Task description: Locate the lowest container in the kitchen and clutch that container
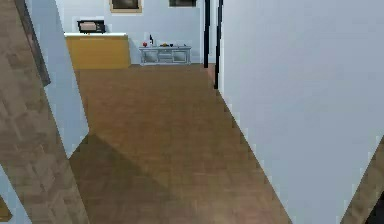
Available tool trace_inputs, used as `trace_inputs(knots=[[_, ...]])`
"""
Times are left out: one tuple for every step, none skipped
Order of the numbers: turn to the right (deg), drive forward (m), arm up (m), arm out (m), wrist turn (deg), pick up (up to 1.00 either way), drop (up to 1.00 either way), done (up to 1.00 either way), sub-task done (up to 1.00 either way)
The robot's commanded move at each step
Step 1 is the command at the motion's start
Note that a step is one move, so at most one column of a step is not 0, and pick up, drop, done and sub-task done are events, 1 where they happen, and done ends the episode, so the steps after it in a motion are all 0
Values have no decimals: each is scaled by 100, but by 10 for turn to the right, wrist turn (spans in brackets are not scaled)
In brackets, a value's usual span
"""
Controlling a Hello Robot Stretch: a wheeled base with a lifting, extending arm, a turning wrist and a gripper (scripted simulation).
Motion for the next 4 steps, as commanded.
trace_inputs(knots=[[0,75,0,0,0,0,0,0,0],[-270,0,0,0,0,0,0,0,0],[0,100,0,0,0,0,0,0,0],[-30,0,0,0,0,0,0,0,0]])
